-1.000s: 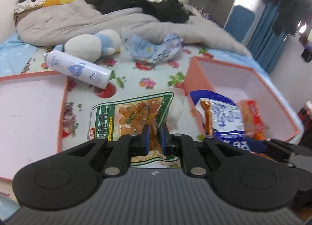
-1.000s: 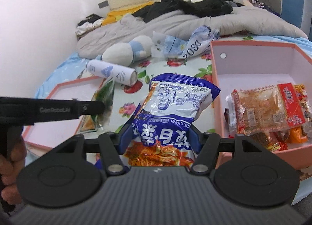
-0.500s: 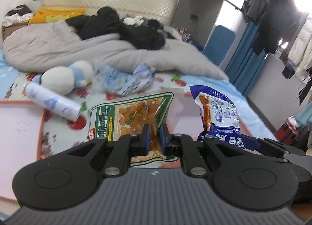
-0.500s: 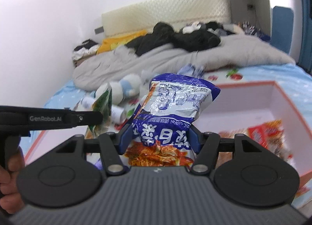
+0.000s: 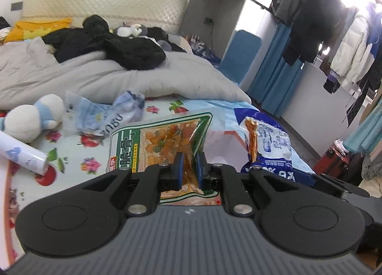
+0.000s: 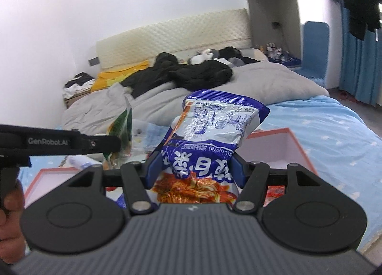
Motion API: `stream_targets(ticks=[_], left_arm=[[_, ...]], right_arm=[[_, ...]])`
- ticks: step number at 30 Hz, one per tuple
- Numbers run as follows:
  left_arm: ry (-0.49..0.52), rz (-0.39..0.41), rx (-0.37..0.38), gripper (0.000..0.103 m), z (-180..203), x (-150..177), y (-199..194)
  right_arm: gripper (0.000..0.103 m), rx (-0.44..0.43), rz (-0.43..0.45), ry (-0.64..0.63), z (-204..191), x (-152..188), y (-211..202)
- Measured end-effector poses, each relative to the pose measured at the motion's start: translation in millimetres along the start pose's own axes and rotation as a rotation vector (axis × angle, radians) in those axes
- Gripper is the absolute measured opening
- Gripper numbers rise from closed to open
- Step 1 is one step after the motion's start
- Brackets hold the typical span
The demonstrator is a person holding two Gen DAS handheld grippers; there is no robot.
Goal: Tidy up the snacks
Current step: 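Carry the green bag and blue-white bag over the box with both tools, then open the left tool over the box while the right tool releases the blue-white bag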
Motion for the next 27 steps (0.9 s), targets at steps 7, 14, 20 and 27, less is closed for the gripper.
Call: stream_targets(ticks=[7,14,20,27], left_arm=[[0.004,-0.074,0.011,0.013,18.7,-6.6,68.4],[0.008,-0.194,0.025,0.013,22.1,8.2,148.0],[0.018,-0.269,0.038,0.012,15.0,24.6,185.9],[0.031,-0.252,0.043,0.018,13.4,24.2,175.2]], right_arm=[[0.062,0.037,-0.042,0.034,47.7,2.1,30.4],[0.063,0.075,-0.141,0.062,82.4,26.6,83.6],[0.063,0.08,-0.198,0.088,95.8,52.3,109.2],[0.065,0.099,-0.235,0.113,105.5,62.1,117.0]])
Point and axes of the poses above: each gripper's, at about its wrist camera, not at the fingertips, and y roughly the way its jaws point, z to its right, x to its underside, the point moved 10 cm from there along y, roughly the way its jaws point, and after that the axes turned 10 degrees about -z, right-handed, at the moved point
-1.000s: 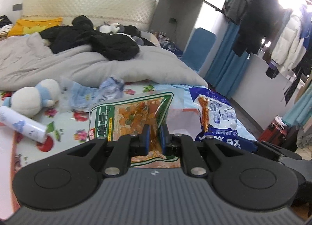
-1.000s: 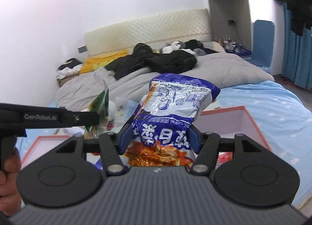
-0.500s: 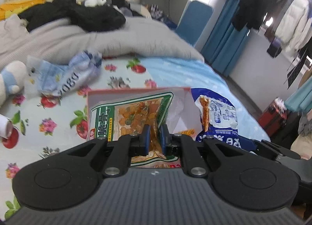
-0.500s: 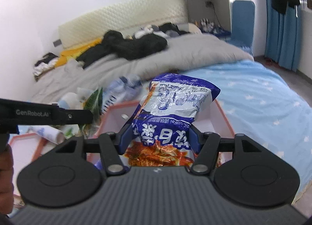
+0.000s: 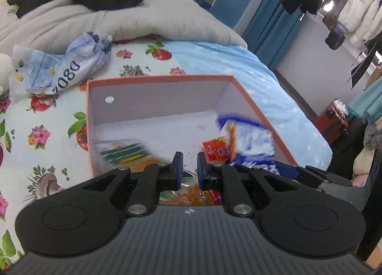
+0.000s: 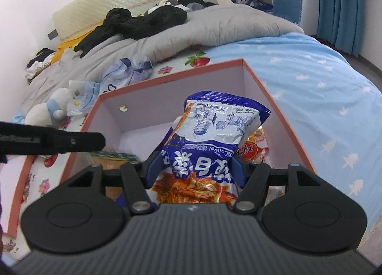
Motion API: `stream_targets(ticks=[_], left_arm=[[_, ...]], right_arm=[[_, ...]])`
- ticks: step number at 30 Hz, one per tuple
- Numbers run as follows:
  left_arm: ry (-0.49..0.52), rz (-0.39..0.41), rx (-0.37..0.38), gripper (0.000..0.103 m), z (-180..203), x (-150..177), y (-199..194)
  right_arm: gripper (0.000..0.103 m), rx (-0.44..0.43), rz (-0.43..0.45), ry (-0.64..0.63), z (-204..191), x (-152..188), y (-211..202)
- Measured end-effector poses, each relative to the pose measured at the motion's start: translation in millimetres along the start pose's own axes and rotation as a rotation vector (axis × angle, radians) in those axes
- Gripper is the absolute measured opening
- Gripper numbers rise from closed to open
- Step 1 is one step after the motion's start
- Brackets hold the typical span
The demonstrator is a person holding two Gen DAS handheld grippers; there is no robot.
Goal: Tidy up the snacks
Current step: 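Open the left tool over the box while the right tool releases the blue-white bag, then withdraw both open tools up from the box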
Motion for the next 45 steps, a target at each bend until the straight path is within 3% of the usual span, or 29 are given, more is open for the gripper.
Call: stream_targets(ticks=[1,3,15,24,31,41,45], left_arm=[[0.001,0.007,-0.008,0.022,0.2,-0.2,-5.8],[0.0,0.035,-0.023,0.044,0.8,-0.3,-21.9],[0.065,0.221,-0.04,0.048,36.4,5.5,-156.4],[0.066,0.317,-0.033,0.05,53.6,44.6,-239.7],[0.062,0.342,-0.041,0.057,56.7,87.4,-270.5],[0.049,0.338,-0.096,0.084,55.8,144.3,-280.3],[0.049,0.333,-0.118,0.089,56.5,164.9,-278.6]], right_arm=[[0.07,0.009,0.003,-0.002,-0.1,-0.4,-2.9],[0.075,-0.005,0.023,-0.007,-3.4,-2.2,-13.6],[0.075,-0.046,0.226,-0.014,-31.7,-28.4,-134.4],[0.075,-0.07,0.338,-0.022,-51.8,-10.9,-218.8],[0.075,-0.062,0.371,0.003,-50.8,22.3,-252.1],[0.075,-0.05,0.365,0.021,-48.8,71.8,-268.4],[0.075,-0.048,0.35,0.007,-53.7,88.6,-268.1]])
Point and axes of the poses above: each gripper's, at about its wrist camera, not at the fingertips, and y roughly the way its jaws point, z to its right, x to its underside, the point moved 10 cm from there along y, roughly the way its jaws point, and after that the axes turned 10 degrees about -z, right-handed, at the moved point
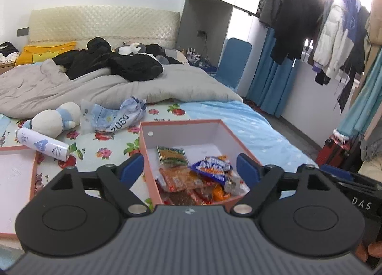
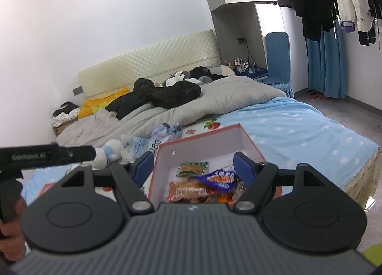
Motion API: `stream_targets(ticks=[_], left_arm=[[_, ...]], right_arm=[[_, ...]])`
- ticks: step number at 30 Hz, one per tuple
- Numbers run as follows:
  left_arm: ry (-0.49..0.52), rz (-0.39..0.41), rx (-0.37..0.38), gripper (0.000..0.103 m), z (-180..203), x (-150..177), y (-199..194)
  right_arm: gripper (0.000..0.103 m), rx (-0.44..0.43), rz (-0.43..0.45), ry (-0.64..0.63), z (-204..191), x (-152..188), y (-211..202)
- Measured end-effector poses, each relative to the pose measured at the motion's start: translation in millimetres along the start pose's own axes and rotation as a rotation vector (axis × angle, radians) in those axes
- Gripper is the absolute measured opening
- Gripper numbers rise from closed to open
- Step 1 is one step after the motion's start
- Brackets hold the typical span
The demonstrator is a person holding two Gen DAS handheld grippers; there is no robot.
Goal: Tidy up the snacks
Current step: 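Withdraw both open tools up from the box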
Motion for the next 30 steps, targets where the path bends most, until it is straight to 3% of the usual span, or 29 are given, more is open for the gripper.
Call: stream_targets(ticks=[15,30], left_arm=[[-0.027,-0.04,-0.059,0.097,-14.3,50.6,8.1],[-0.04,-0.038,-0.132,0.099,-41.0,47.6,31.7]], right_arm=[[0.075,-0.004,-0.041,0.0,-4.0,47.3,5.3],[0.075,0.019,-0.099,-0.066,1.2,60.4,35.8]])
Point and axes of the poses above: each gripper's, at about its wrist camera, not at the fingertips, and y roughly the way its jaws point, z to its right, x to its underside, the point moved 10 cm from there along y, roughly the way its jaws point, and after that the axes turned 10 degrees about -z, right-handed, at the moved point
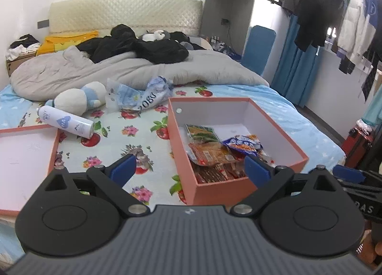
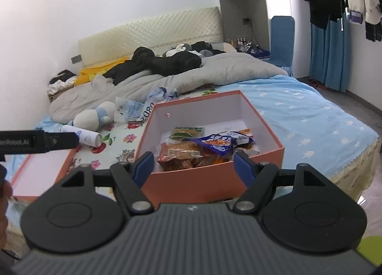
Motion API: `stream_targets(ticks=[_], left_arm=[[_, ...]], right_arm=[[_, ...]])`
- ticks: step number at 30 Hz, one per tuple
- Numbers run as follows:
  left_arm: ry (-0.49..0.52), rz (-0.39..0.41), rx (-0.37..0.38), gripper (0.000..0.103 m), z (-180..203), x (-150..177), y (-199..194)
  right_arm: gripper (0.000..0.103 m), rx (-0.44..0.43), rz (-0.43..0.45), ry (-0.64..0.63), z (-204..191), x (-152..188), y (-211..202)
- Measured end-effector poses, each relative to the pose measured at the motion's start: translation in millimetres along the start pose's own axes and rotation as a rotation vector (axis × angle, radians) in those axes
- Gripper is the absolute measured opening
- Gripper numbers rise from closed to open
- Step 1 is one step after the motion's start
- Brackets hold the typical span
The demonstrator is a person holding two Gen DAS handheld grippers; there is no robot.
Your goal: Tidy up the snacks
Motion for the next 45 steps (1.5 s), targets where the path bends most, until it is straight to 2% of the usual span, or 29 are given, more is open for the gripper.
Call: stream_targets(ticks=[11,22,26,31,45], left_arm=[[0.015,-0.029,0.0,0.099,0.3,-1.8,21.3],[0.027,-0.03,-0.014,0.1,-2.1,-3.9,23.2],[0.035,-0.03,-0.032,0.101,-2.2,-4.1,22.7],[0.042,-0.036,-0.035,0.101,0.2,-3.7,21.7],[0.034,-0.034,-0.026,0.101,2.7,-3.9,18.9]], right_arm=[[0.075,0.019,-0.016,0.03,4.9,-1.3,17.7],[0.075,0.022,-0.005,0.014,3.6,-5.8,19.0],[0.102,0.037,0.023,-0.01,0.7,-9.3,17.4],[0.103,0.015,0.017,0.01,1.1,-10.0,18.5],[0.103,0.032,0.009,0.024,9.3,-9.2,15.8]])
Point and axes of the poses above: each gripper's, at about its wrist camera, not at the fingertips, and y roughly the way its jaws point, z to its right, x to its underside, the point moved 10 cm from there along y, roughly the way its jaws point, and after that the axes turned 10 degrees about -z, right-handed, at the moved point
